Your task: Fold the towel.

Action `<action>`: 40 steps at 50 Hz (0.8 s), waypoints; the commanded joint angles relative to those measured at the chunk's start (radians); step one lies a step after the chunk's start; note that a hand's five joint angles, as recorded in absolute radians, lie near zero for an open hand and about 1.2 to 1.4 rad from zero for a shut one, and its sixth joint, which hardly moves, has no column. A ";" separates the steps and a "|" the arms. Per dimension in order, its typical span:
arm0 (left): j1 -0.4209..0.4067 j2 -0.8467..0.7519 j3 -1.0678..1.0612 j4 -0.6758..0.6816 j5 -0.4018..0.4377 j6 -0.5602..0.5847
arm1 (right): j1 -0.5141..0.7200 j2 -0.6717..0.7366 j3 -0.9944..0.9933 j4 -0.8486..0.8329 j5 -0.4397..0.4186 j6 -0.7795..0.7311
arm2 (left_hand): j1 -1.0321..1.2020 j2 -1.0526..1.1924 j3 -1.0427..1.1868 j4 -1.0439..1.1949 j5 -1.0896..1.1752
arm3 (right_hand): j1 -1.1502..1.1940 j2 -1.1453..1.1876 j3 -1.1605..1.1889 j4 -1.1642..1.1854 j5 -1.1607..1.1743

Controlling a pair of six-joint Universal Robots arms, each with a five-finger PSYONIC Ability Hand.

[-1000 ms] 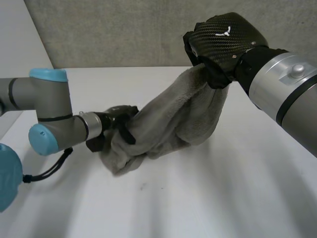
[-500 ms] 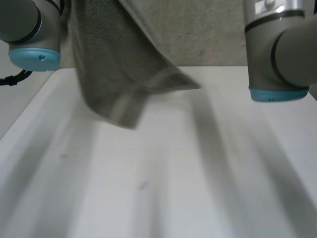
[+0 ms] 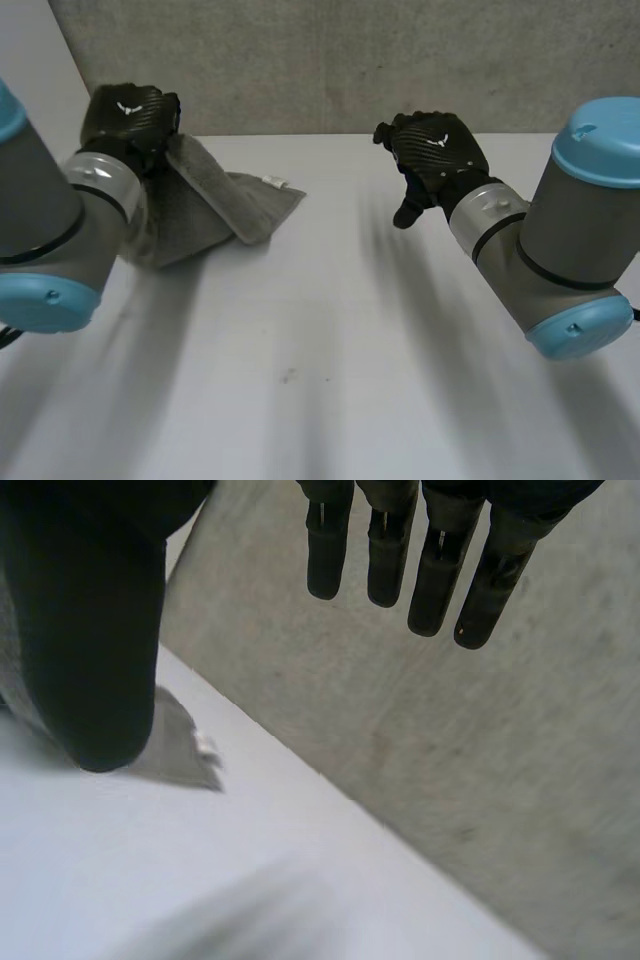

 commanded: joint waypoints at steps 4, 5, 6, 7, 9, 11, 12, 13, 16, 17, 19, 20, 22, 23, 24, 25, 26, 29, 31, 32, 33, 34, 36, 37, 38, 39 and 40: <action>-0.061 0.196 0.003 -0.108 -0.048 0.153 | 0.050 0.155 -0.100 0.054 -0.152 0.355 | 0.225 0.182 0.182 0.179 0.199 | -0.026 -0.091 -0.062 -0.049 -0.044; -0.076 0.219 0.005 -0.111 -0.054 0.153 | 0.050 0.155 -0.101 0.054 -0.152 0.356 | 0.225 0.182 0.182 0.179 0.199 | -0.026 -0.091 -0.062 -0.049 -0.044; -0.076 0.219 0.005 -0.111 -0.054 0.153 | 0.075 0.193 -0.125 0.044 -0.152 0.392 | 0.225 0.182 0.182 0.179 0.199 | -0.032 -0.096 -0.067 -0.054 -0.050; -0.092 0.240 0.002 -0.112 -0.058 0.153 | 0.096 0.233 -0.148 0.025 -0.149 0.421 | 0.225 0.182 0.182 0.179 0.199 | -0.038 -0.102 -0.073 -0.060 -0.055; -0.107 0.262 -0.001 -0.118 -0.060 0.153 | 0.115 0.268 -0.168 0.004 -0.147 0.447 | 0.225 0.182 0.182 0.179 0.199 | -0.038 -0.102 -0.073 -0.060 -0.056; -0.138 0.295 -0.006 -0.140 -0.065 0.153 | 0.133 0.299 -0.188 -0.017 -0.146 0.472 | 0.225 0.182 0.182 0.179 0.199 | -0.038 -0.102 -0.073 -0.060 -0.056; -0.138 0.295 -0.006 -0.140 -0.065 0.153 | 0.149 0.328 -0.209 -0.033 -0.143 0.498 | 0.225 0.182 0.182 0.179 0.199 | -0.038 -0.102 -0.073 -0.060 -0.056; -0.150 0.306 -0.005 -0.148 -0.074 0.150 | 0.149 0.328 -0.210 -0.033 -0.143 0.498 | 0.225 0.182 0.182 0.179 0.199 | -0.038 -0.102 -0.073 -0.060 -0.056; -0.167 0.314 -0.003 -0.152 -0.098 0.150 | 0.185 0.390 -0.251 -0.053 -0.140 0.563 | 0.225 0.182 0.182 0.179 0.199 | -0.035 -0.099 -0.070 -0.057 -0.053; -0.167 0.314 -0.003 -0.152 -0.098 0.150 | 0.204 0.416 -0.271 -0.056 -0.132 0.598 | 0.225 0.182 0.182 0.179 0.199 | -0.029 -0.094 -0.065 -0.052 -0.047; -0.179 0.314 0.008 -0.152 -0.118 0.150 | 0.221 0.440 -0.288 -0.056 -0.120 0.630 | 0.225 0.182 0.182 0.179 0.199 | -0.015 -0.079 -0.050 -0.037 -0.032; -0.179 0.314 0.008 -0.152 -0.118 0.150 | 0.234 0.460 -0.300 -0.053 -0.109 0.645 | 0.225 0.182 0.182 0.179 0.199 | 0.026 -0.038 -0.009 0.004 0.009; -0.181 0.312 0.012 -0.149 -0.124 0.150 | 0.245 0.473 -0.305 -0.050 -0.101 0.652 | 0.225 0.182 0.182 0.179 0.199 | 0.210 0.145 0.174 0.187 0.192; -0.181 0.312 0.018 -0.148 -0.127 0.150 | 0.250 0.476 -0.303 -0.044 -0.094 0.650 | 0.225 0.182 0.182 0.179 0.199 | 0.607 0.542 0.571 0.584 0.589; -0.181 0.309 0.025 -0.148 -0.129 0.150 | 0.250 0.476 -0.303 -0.044 -0.093 0.650 | 0.225 0.182 0.182 0.179 0.199 | 0.611 0.546 0.575 0.588 0.593; -0.181 0.309 0.025 -0.148 -0.129 0.150 | 0.250 0.468 -0.296 -0.044 -0.066 0.644 | 0.225 0.182 0.182 0.179 0.199 | 1.038 0.974 1.003 1.016 1.021; -0.181 0.305 0.029 -0.146 -0.129 0.150 | 0.242 0.448 -0.291 -0.042 -0.020 0.629 | 0.225 0.182 0.182 0.179 0.199 | 1.097 1.032 1.061 1.074 1.079; -0.172 0.299 0.032 -0.146 -0.129 0.153 | 0.225 0.408 -0.282 -0.041 0.035 0.586 | 0.225 0.182 0.182 0.179 0.199 | 1.097 1.033 1.062 1.075 1.080; -0.162 0.297 0.032 -0.148 -0.129 0.153 | 0.125 0.291 -0.231 -0.042 0.110 0.384 | 0.225 0.182 0.182 0.179 0.199 | 1.097 1.033 1.062 1.075 1.080; -0.149 0.296 0.028 -0.148 -0.129 0.153 | 0.124 0.290 -0.231 -0.042 0.111 0.383 | 0.225 0.182 0.182 0.179 0.199 | 1.097 1.033 1.062 1.075 1.080; -0.148 0.295 0.028 -0.148 -0.129 0.153 | 0.066 0.213 -0.190 -0.051 0.118 0.237 | 0.225 0.182 0.182 0.179 0.199 | 1.097 1.033 1.062 1.075 1.080; -0.130 0.294 0.022 -0.149 -0.127 0.153 | 0.029 0.145 -0.158 -0.051 0.109 0.111 | 0.225 0.182 0.182 0.179 0.199 | 1.097 1.033 1.062 1.075 1.080; -0.106 0.291 0.009 -0.152 -0.123 0.153 | 0.015 0.088 -0.129 -0.047 0.094 0.002 | 0.225 0.182 0.182 0.179 0.199 | 1.097 1.033 1.062 1.075 1.080; -0.084 0.288 -0.003 -0.154 -0.121 0.152 | 0.009 0.048 -0.101 -0.041 0.069 -0.087 | 0.225 0.182 0.182 0.179 0.199 | 1.097 1.033 1.062 1.075 1.080; -0.070 0.279 -0.020 -0.154 -0.120 0.150 | 0.009 0.048 -0.101 -0.041 0.069 -0.088 | 0.225 0.182 0.182 0.179 0.199 | 1.097 1.033 1.062 1.075 1.080; -0.070 0.279 -0.020 -0.154 -0.120 0.150 | 0.005 0.007 -0.078 -0.030 0.046 -0.147 | 0.225 0.182 0.182 0.179 0.199 | 1.097 1.033 1.062 1.075 1.080; -0.067 0.265 -0.038 -0.155 -0.120 0.152 | 0.001 -0.039 -0.053 0.000 0.029 -0.202 | 0.225 0.182 0.182 0.179 0.199 | 1.097 1.033 1.062 1.075 1.080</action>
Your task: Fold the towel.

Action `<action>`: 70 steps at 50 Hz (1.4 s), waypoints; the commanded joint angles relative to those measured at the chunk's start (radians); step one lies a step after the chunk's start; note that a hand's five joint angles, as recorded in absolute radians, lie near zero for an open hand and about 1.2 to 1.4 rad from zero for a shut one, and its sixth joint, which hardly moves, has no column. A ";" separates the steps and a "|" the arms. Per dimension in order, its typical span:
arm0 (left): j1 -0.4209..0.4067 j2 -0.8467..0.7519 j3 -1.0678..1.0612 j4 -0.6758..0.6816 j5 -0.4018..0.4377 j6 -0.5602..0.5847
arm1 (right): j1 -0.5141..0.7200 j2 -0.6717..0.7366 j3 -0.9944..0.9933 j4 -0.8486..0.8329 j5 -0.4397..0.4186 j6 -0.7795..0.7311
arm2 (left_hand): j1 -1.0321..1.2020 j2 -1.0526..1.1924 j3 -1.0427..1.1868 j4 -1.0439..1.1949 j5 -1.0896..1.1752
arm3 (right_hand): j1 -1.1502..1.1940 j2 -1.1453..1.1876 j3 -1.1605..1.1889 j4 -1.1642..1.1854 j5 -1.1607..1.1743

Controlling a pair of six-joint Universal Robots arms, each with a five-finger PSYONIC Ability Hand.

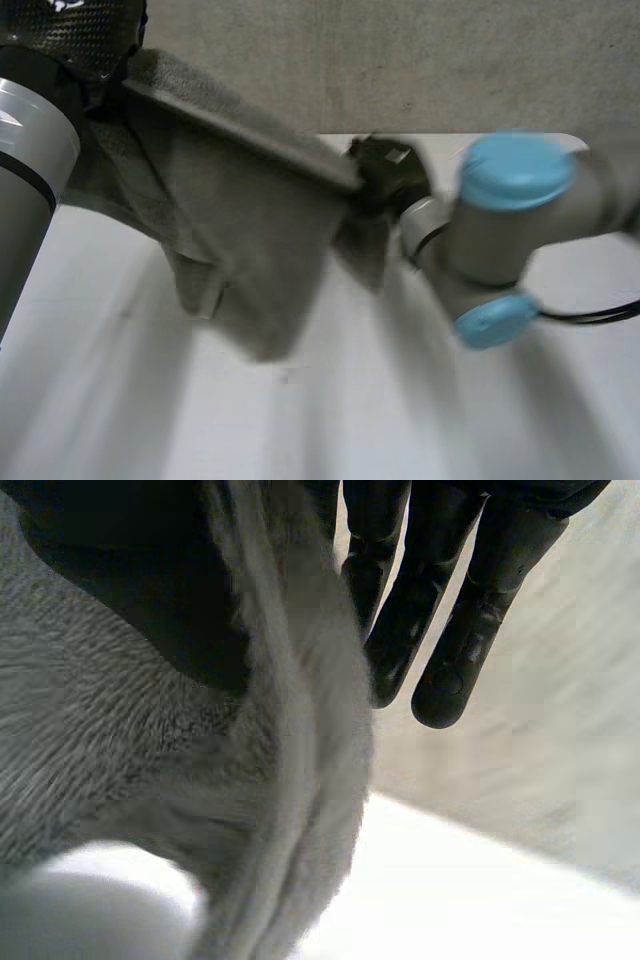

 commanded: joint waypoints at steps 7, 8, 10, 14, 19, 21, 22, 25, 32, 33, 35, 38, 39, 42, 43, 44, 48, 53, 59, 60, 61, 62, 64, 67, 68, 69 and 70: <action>0.066 -0.099 -0.149 -0.026 0.010 0.000 | -0.097 -0.416 0.182 0.310 -0.088 -0.536 | 0.225 0.182 0.181 0.179 0.199 | 0.420 0.222 0.213 0.204 0.259; 0.063 -0.123 -0.165 -0.032 0.010 0.000 | -0.097 -0.425 0.185 0.377 -0.088 -0.562 | 0.225 0.182 0.181 0.179 0.199 | 0.420 0.222 0.213 0.204 0.259; 0.062 -0.157 -0.181 -0.044 0.010 -0.001 | -0.092 -0.427 0.186 0.437 -0.088 -0.589 | 0.225 0.182 0.181 0.179 0.199 | 0.420 0.222 0.213 0.204 0.259; 0.060 -0.229 -0.201 -0.121 0.010 0.000 | -0.086 -0.418 0.198 0.601 -0.085 -0.704 | 0.225 0.182 0.181 0.179 0.199 | 0.420 0.222 0.213 0.204 0.259; 0.059 -0.300 -0.181 -0.218 0.023 0.006 | -0.086 -0.329 0.192 0.747 -0.069 -0.874 | 0.225 0.182 0.181 0.179 0.199 | 0.420 0.222 0.213 0.204 0.259; 0.062 -0.329 -0.158 -0.235 0.026 0.013 | -0.089 -0.292 0.174 0.764 -0.068 -0.913 | 0.225 0.182 0.181 0.179 0.199 | 0.420 0.222 0.213 0.204 0.259; 0.062 -0.359 -0.117 -0.245 0.030 0.022 | -0.092 -0.254 0.139 0.753 -0.061 -0.927 | 0.225 0.182 0.181 0.179 0.199 | 0.420 0.222 0.213 0.204 0.259; 0.063 -0.398 -0.058 -0.244 0.032 0.036 | -0.087 -0.165 0.027 0.677 -0.036 -0.910 | 0.225 0.182 0.181 0.179 0.199 | 0.420 0.222 0.213 0.204 0.259; 0.082 -0.603 0.467 -0.171 0.026 0.057 | -0.086 -0.047 -0.229 0.314 0.039 -0.873 | 0.225 0.182 0.181 0.179 0.199 | 0.420 0.222 0.213 0.204 0.259; 0.086 -0.634 0.590 -0.137 0.026 0.053 | -0.092 -0.045 -0.261 0.184 0.040 -0.870 | 0.225 0.182 0.181 0.179 0.199 | 0.420 0.222 0.213 0.204 0.259; 0.092 -0.659 0.705 -0.094 0.024 0.049 | -0.098 -0.054 -0.275 0.038 0.040 -0.867 | 0.225 0.182 0.181 0.179 0.199 | 0.420 0.222 0.213 0.204 0.259; 0.095 -0.686 0.866 0.018 0.018 0.022 | -0.109 -0.091 -0.256 -0.226 0.042 -0.870 | 0.225 0.182 0.181 0.179 0.199 | 0.420 0.222 0.213 0.204 0.259; 0.095 -0.686 0.867 0.018 0.018 0.022 | -0.109 -0.091 -0.256 -0.227 0.042 -0.870 | 0.225 0.182 0.181 0.179 0.199 | 0.420 0.222 0.213 0.204 0.259; 0.102 -0.676 0.885 0.129 0.016 -0.046 | -0.123 -0.146 -0.199 -0.364 0.042 -0.867 | 0.225 0.182 0.181 0.179 0.199 | 0.420 0.222 0.213 0.204 0.259; 0.108 -0.668 0.881 0.158 0.015 -0.088 | -0.127 -0.160 -0.175 -0.365 0.036 -0.864 | 0.225 0.182 0.181 0.179 0.199 | 0.420 0.222 0.213 0.204 0.259; 0.108 -0.668 0.881 0.158 0.015 -0.089 | -0.127 -0.166 -0.153 -0.356 0.025 -0.858 | 0.225 0.182 0.181 0.179 0.199 | 0.420 0.222 0.213 0.204 0.259; 0.137 -0.616 0.762 0.149 0.026 -0.197 | -0.127 -0.172 -0.106 -0.306 0.001 -0.835 | 0.225 0.182 0.181 0.179 0.199 | 0.420 0.222 0.213 0.204 0.259; 0.146 -0.594 0.554 0.141 0.038 -0.222 | -0.137 -0.166 -0.041 -0.153 -0.049 -0.826 | 0.225 0.182 0.181 0.179 0.199 | 0.420 0.222 0.213 0.204 0.259; 0.135 -0.611 0.286 0.147 0.036 -0.221 | -0.138 -0.074 0.081 -0.040 -0.081 -0.809 | 0.225 0.182 0.181 0.179 0.199 | 0.420 0.222 0.213 0.204 0.259; 0.135 -0.620 0.232 0.147 0.033 -0.219 | -0.137 -0.044 0.112 -0.031 -0.079 -0.809 | 0.225 0.182 0.181 0.179 0.199 | 0.420 0.222 0.213 0.204 0.259; 0.135 -0.620 0.232 0.147 0.033 -0.219 | -0.137 -0.043 0.113 -0.031 -0.079 -0.809 | 0.225 0.182 0.181 0.179 0.199 | 0.420 0.222 0.213 0.204 0.259; 0.135 -0.640 0.186 0.146 0.032 -0.219 | -0.137 -0.015 0.143 -0.029 -0.079 -0.807 | 0.225 0.182 0.181 0.179 0.199 | 0.420 0.222 0.213 0.204 0.259; 0.140 -0.662 0.146 0.143 0.030 -0.218 | -0.137 0.018 0.172 -0.028 -0.079 -0.804 | 0.225 0.182 0.181 0.179 0.199 | 0.420 0.222 0.213 0.204 0.259; 0.138 -0.689 0.075 0.126 0.024 -0.218 | -0.138 0.059 0.212 -0.011 -0.073 -0.797 | 0.117 0.074 0.073 0.070 0.091 | 0.420 0.222 0.213 0.204 0.259; 0.135 -0.689 0.040 0.115 0.024 -0.218 | -0.141 0.064 0.224 0.009 -0.073 -0.792 | 0.056 0.013 0.012 0.009 0.030 | 0.420 0.222 0.213 0.204 0.259; 0.135 -0.682 0.002 0.103 0.024 -0.218 | -0.147 0.064 0.231 0.030 -0.073 -0.789 | 0.000 -0.043 -0.044 -0.047 -0.026 | 0.420 0.222 0.213 0.204 0.259; 0.135 -0.682 0.002 0.103 0.024 -0.218 | -0.147 0.064 0.231 0.031 -0.073 -0.789 | -0.001 -0.044 -0.044 -0.047 -0.027 | 0.420 0.222 0.213 0.204 0.259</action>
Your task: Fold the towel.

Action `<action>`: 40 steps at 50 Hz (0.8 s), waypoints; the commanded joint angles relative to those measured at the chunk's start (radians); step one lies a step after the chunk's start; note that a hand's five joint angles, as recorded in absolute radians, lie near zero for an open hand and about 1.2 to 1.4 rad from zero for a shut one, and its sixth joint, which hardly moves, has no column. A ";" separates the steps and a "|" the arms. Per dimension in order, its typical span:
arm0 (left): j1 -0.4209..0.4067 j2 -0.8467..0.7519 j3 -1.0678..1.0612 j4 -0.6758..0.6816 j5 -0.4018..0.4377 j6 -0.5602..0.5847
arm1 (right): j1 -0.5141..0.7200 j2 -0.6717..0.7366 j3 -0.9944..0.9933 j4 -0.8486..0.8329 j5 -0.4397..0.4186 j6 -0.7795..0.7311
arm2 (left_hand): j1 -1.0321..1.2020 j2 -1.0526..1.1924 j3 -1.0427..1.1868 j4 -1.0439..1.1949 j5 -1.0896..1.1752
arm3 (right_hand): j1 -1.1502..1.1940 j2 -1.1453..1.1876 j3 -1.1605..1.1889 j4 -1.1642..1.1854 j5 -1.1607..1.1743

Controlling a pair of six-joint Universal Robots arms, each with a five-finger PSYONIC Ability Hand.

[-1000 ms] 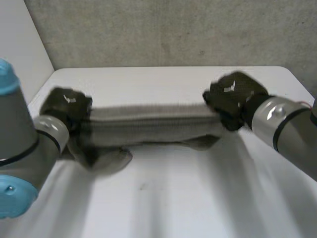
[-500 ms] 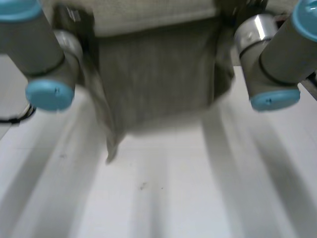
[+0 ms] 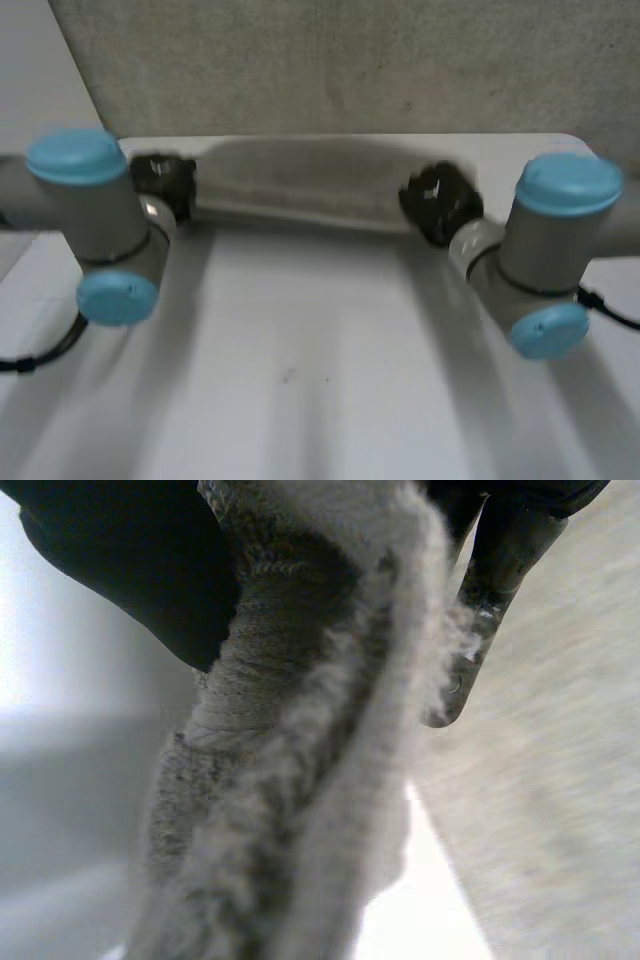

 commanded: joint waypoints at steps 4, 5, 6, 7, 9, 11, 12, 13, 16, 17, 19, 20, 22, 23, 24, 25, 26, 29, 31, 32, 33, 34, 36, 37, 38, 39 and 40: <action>-0.004 0.066 -0.218 -0.057 -0.006 0.002 | -0.028 0.010 0.068 0.146 0.007 0.064 | -0.306 -0.300 -0.305 -0.305 -0.315 | -0.076 -0.283 -0.288 -0.296 -0.270; -0.004 0.101 -0.242 -0.057 -0.004 0.002 | -0.035 -0.012 0.071 0.183 0.005 0.101 | -0.441 -0.435 -0.440 -0.440 -0.450 | -0.256 -0.462 -0.467 -0.475 -0.449; -0.004 0.102 -0.243 -0.057 -0.004 0.002 | -0.035 -0.012 0.071 0.184 0.005 0.101 | -0.443 -0.436 -0.442 -0.441 -0.452 | -0.257 -0.464 -0.469 -0.477 -0.451; -0.004 0.137 -0.270 -0.059 -0.003 0.002 | -0.045 -0.030 0.073 0.215 0.004 0.148 | -0.541 -0.535 -0.540 -0.540 -0.551 | -0.406 -0.612 -0.617 -0.625 -0.599; -0.006 0.166 -0.294 -0.057 -0.001 0.002 | -0.058 -0.044 0.076 0.239 0.002 0.202 | -0.563 -0.557 -0.562 -0.562 -0.572 | -0.454 -0.660 -0.665 -0.673 -0.647; -0.004 0.192 -0.315 -0.057 0.000 0.002 | -0.089 -0.068 0.090 0.266 -0.001 0.314 | -0.569 -0.563 -0.568 -0.568 -0.578 | -0.448 -0.655 -0.660 -0.668 -0.642; -0.004 0.218 -0.333 -0.057 0.000 0.002 | -0.089 -0.069 0.090 0.266 -0.001 0.314 | -0.572 -0.566 -0.571 -0.571 -0.581 | -0.448 -0.655 -0.660 -0.668 -0.642; -0.004 0.237 -0.350 -0.057 0.000 0.002 | -0.103 -0.084 0.102 0.272 -0.004 0.359 | -0.572 -0.566 -0.571 -0.571 -0.581 | -0.440 -0.646 -0.651 -0.659 -0.633; -0.003 0.252 -0.367 -0.057 0.000 0.002 | -0.127 -0.104 0.134 0.269 -0.012 0.414 | -0.572 -0.566 -0.571 -0.571 -0.581 | -0.404 -0.611 -0.616 -0.624 -0.598; -0.003 0.266 -0.383 -0.056 0.000 0.002 | -0.138 -0.108 0.146 0.266 -0.010 0.422 | -0.572 -0.566 -0.571 -0.571 -0.581 | -0.381 -0.587 -0.592 -0.601 -0.575; -0.003 0.275 -0.397 -0.056 0.000 0.002 | -0.147 -0.108 0.157 0.265 -0.009 0.422 | -0.572 -0.566 -0.571 -0.571 -0.581 | -0.311 -0.517 -0.522 -0.531 -0.505; -0.004 0.281 -0.407 -0.053 0.000 0.002 | -0.147 -0.108 0.157 0.265 -0.009 0.422 | -0.569 -0.563 -0.568 -0.568 -0.578 | -0.310 -0.517 -0.522 -0.530 -0.504; -0.003 0.283 -0.416 -0.051 0.000 0.002 | -0.161 -0.108 0.180 0.262 -0.015 0.425 | -0.569 -0.563 -0.568 -0.568 -0.578 | -0.015 -0.222 -0.227 -0.235 -0.209; 0.005 0.283 -0.423 -0.051 0.000 0.000 | -0.161 -0.108 0.180 0.262 -0.015 0.425 | -0.572 -0.566 -0.571 -0.571 -0.581 | -0.014 -0.220 -0.225 -0.233 -0.207; 0.005 0.283 -0.424 -0.051 0.000 0.000 | -0.167 -0.107 0.195 0.257 -0.025 0.425 | -0.572 -0.566 -0.571 -0.571 -0.581 | 0.257 0.050 0.045 0.037 0.063; 0.011 0.281 -0.428 -0.050 0.000 0.000 | -0.173 -0.108 0.209 0.250 -0.048 0.422 | -0.572 -0.566 -0.571 -0.571 -0.581 | 0.418 0.212 0.207 0.198 0.224; 0.014 0.278 -0.433 -0.050 0.000 0.000 | -0.174 -0.108 0.209 0.249 -0.048 0.422 | -0.572 -0.566 -0.571 -0.571 -0.581 | 0.420 0.213 0.208 0.200 0.226; 0.034 0.274 -0.448 -0.050 0.000 0.000 | -0.190 -0.122 0.244 0.242 -0.091 0.420 | -0.586 -0.580 -0.585 -0.585 -0.595 | 0.420 0.213 0.208 0.200 0.226; 0.049 0.274 -0.456 -0.050 0.002 -0.001 | -0.200 -0.139 0.265 0.239 -0.111 0.420 | -0.604 -0.598 -0.603 -0.603 -0.613 | 0.420 0.213 0.208 0.200 0.226; 0.061 0.274 -0.462 -0.048 0.002 -0.001 | -0.207 -0.162 0.280 0.234 -0.125 0.420 | -0.607 -0.601 -0.606 -0.606 -0.616 | 0.420 0.213 0.208 0.200 0.226; 0.062 0.274 -0.462 -0.048 0.002 -0.001 | -0.216 -0.186 0.298 0.230 -0.136 0.417 | -0.607 -0.601 -0.606 -0.606 -0.616 | 0.420 0.213 0.208 0.200 0.226; 0.074 0.275 -0.468 -0.048 0.006 -0.001 | -0.216 -0.187 0.298 0.230 -0.136 0.417 | -0.607 -0.601 -0.606 -0.606 -0.616 | 0.420 0.213 0.208 0.200 0.226; 0.084 0.275 -0.471 -0.048 0.014 -0.001 | -0.232 -0.225 0.330 0.216 -0.148 0.414 | -0.607 -0.601 -0.606 -0.606 -0.616 | 0.420 0.213 0.208 0.200 0.226; 0.095 0.277 -0.473 -0.050 0.031 -0.001 | -0.232 -0.225 0.331 0.216 -0.148 0.414 | -0.607 -0.601 -0.606 -0.606 -0.616 | 0.420 0.213 0.208 0.200 0.226; 0.095 0.277 -0.473 -0.050 0.031 -0.001 | -0.238 -0.233 0.341 0.210 -0.150 0.414 | -0.607 -0.601 -0.606 -0.606 -0.616 | 0.420 0.213 0.208 0.200 0.226; 0.112 0.278 -0.473 -0.051 0.055 -0.001 | -0.243 -0.234 0.346 0.205 -0.150 0.414 | -0.607 -0.601 -0.606 -0.606 -0.616 | 0.420 0.213 0.208 0.200 0.226; 0.133 0.280 -0.474 -0.053 0.089 -0.001 | -0.243 -0.234 0.346 0.205 -0.150 0.414 | -0.607 -0.601 -0.606 -0.606 -0.616 | 0.420 0.213 0.208 0.200 0.226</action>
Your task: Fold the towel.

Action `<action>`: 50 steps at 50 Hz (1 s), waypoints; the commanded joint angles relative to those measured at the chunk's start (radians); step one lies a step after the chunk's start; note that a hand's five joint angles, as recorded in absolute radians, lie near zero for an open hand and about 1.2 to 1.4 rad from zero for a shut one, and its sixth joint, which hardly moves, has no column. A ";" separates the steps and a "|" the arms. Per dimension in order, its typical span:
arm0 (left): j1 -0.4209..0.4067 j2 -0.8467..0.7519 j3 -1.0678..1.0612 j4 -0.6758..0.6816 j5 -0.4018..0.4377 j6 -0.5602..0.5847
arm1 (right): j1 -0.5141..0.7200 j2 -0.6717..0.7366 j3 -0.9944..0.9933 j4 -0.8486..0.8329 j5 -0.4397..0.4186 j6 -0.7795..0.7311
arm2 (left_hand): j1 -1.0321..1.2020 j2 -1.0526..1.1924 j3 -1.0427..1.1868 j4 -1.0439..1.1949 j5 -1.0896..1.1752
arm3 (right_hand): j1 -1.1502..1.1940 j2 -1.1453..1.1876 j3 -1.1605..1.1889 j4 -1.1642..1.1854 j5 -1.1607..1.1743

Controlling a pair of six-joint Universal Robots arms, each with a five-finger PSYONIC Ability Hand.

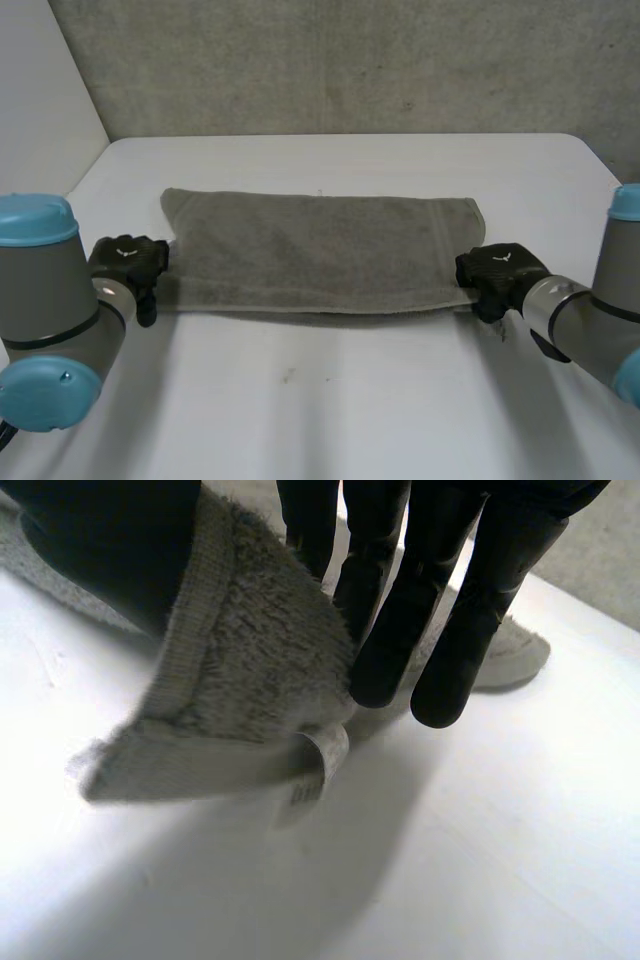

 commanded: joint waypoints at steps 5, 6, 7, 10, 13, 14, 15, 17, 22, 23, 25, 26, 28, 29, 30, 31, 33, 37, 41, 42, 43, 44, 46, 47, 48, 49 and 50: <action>0.145 0.003 -0.018 -0.006 0.220 0.000 | -0.040 -0.057 0.054 -0.025 -0.023 -0.003 | 0.060 0.064 0.062 0.066 0.068 | 0.422 0.222 0.212 0.204 0.247; 0.146 0.003 -0.018 -0.006 0.220 0.000 | -0.043 -0.060 0.054 -0.025 -0.023 -0.003 | 0.060 0.064 0.062 0.066 0.068 | 0.422 0.222 0.212 0.204 0.247; 0.171 0.003 -0.024 -0.006 0.261 0.000 | -0.043 -0.061 0.054 -0.025 -0.024 -0.003 | 0.060 0.064 0.062 0.066 0.068 | 0.422 0.222 0.212 0.204 0.247; 0.208 -0.005 -0.028 0.000 0.324 -0.002 | -0.043 -0.061 0.054 -0.025 -0.024 -0.005 | 0.072 0.076 0.074 0.078 0.080 | 0.422 0.222 0.212 0.204 0.247; 0.227 -0.012 -0.025 0.003 0.358 -0.002 | -0.043 -0.061 0.055 -0.025 -0.023 -0.011 | 0.116 0.120 0.118 0.122 0.123 | 0.422 0.222 0.212 0.204 0.247; 0.227 -0.012 -0.025 0.003 0.358 -0.002 | -0.043 -0.061 0.055 -0.025 -0.023 -0.014 | 0.116 0.120 0.118 0.122 0.124 | 0.422 0.222 0.212 0.204 0.247; 0.235 -0.020 -0.025 0.005 0.367 0.000 | -0.040 -0.061 0.055 -0.025 -0.023 -0.017 | 0.134 0.138 0.135 0.139 0.141 | 0.422 0.222 0.212 0.204 0.247; 0.247 -0.035 -0.025 0.010 0.375 -0.002 | -0.040 -0.061 0.055 -0.025 -0.023 -0.017 | 0.157 0.161 0.159 0.163 0.165 | 0.422 0.222 0.212 0.204 0.247; 0.261 -0.064 -0.033 0.020 0.384 0.000 | -0.040 -0.057 0.057 -0.026 -0.023 -0.017 | 0.201 0.205 0.203 0.207 0.209 | 0.422 0.222 0.212 0.204 0.247; 0.262 -0.064 -0.034 0.022 0.383 0.000 | -0.040 -0.057 0.059 -0.026 -0.023 -0.017 | 0.201 0.205 0.203 0.207 0.209 | 0.422 0.222 0.212 0.204 0.247; 0.262 -0.064 -0.034 0.025 0.384 -0.002 | -0.040 -0.057 0.060 -0.028 -0.024 -0.017 | 0.195 0.199 0.197 0.201 0.203 | 0.422 0.222 0.212 0.204 0.247; 0.264 -0.064 -0.036 0.026 0.384 0.000 | -0.040 -0.057 0.060 -0.028 -0.024 -0.017 | 0.190 0.194 0.191 0.195 0.197 | 0.422 0.222 0.212 0.204 0.247; 0.264 -0.064 -0.039 0.034 0.384 0.000 | -0.040 -0.057 0.063 -0.028 -0.024 -0.020 | 0.187 0.191 0.188 0.192 0.194 | 0.422 0.222 0.212 0.204 0.247; 0.264 -0.064 -0.041 0.042 0.384 0.000 | -0.040 -0.057 0.063 -0.028 -0.024 -0.020 | 0.189 0.194 0.191 0.195 0.197 | 0.422 0.222 0.212 0.204 0.247; 0.264 -0.064 -0.041 0.042 0.384 0.000 | -0.040 -0.056 0.063 -0.028 -0.024 -0.026 | 0.189 0.194 0.191 0.195 0.197 | 0.422 0.222 0.212 0.204 0.247; 0.264 -0.063 -0.045 0.046 0.384 0.000 | -0.038 -0.054 0.065 -0.028 -0.023 -0.034 | 0.189 0.194 0.191 0.195 0.197 | 0.422 0.222 0.212 0.204 0.247; 0.262 -0.061 -0.051 0.051 0.383 0.001 | -0.038 -0.051 0.066 -0.028 -0.021 -0.043 | 0.189 0.194 0.191 0.195 0.197 | 0.422 0.222 0.212 0.204 0.247; 0.261 -0.057 -0.064 0.068 0.383 0.001 | -0.038 -0.050 0.069 -0.028 -0.021 -0.057 | 0.172 0.176 0.174 0.178 0.180 | 0.422 0.222 0.212 0.204 0.247; 0.261 -0.064 -0.062 0.079 0.383 0.001 | -0.038 -0.048 0.071 -0.028 -0.021 -0.062 | 0.128 0.132 0.130 0.134 0.135 | 0.422 0.222 0.212 0.204 0.247; 0.261 -0.068 -0.057 0.083 0.383 0.001 | -0.038 -0.048 0.071 -0.028 -0.021 -0.062 | 0.096 0.100 0.098 0.102 0.103 | 0.422 0.222 0.212 0.204 0.247; 0.261 -0.072 -0.051 0.088 0.383 0.003 | -0.038 -0.048 0.071 -0.028 -0.021 -0.062 | 0.090 0.094 0.092 0.096 0.097 | 0.422 0.222 0.212 0.204 0.247; 0.261 -0.072 -0.051 0.088 0.383 0.003 | -0.038 -0.048 0.072 -0.028 -0.021 -0.062 | 0.090 0.094 0.092 0.096 0.097 | 0.422 0.222 0.212 0.204 0.247; 0.259 -0.103 -0.036 0.097 0.381 0.013 | -0.038 -0.048 0.072 -0.028 -0.021 -0.062 | 0.090 0.094 0.092 0.096 0.097 | 0.422 0.222 0.212 0.204 0.247; 0.259 -0.103 -0.036 0.097 0.381 0.014 | -0.037 -0.048 0.074 -0.028 -0.021 -0.062 | 0.090 0.094 0.092 0.096 0.097 | 0.422 0.222 0.212 0.204 0.247; 0.256 -0.118 -0.025 0.100 0.381 0.026 | -0.037 -0.048 0.074 -0.028 -0.021 -0.062 | 0.095 0.100 0.097 0.101 0.103 | 0.422 0.222 0.212 0.204 0.247; 0.256 -0.118 -0.025 0.100 0.381 0.026 | -0.037 -0.048 0.075 -0.028 -0.021 -0.062 | 0.096 0.100 0.097 0.101 0.103 | 0.422 0.222 0.212 0.204 0.247; 0.253 -0.127 -0.015 0.102 0.381 0.038 | -0.037 -0.048 0.077 -0.028 -0.021 -0.062 | 0.098 0.103 0.100 0.104 0.106 | 0.422 0.222 0.212 0.204 0.247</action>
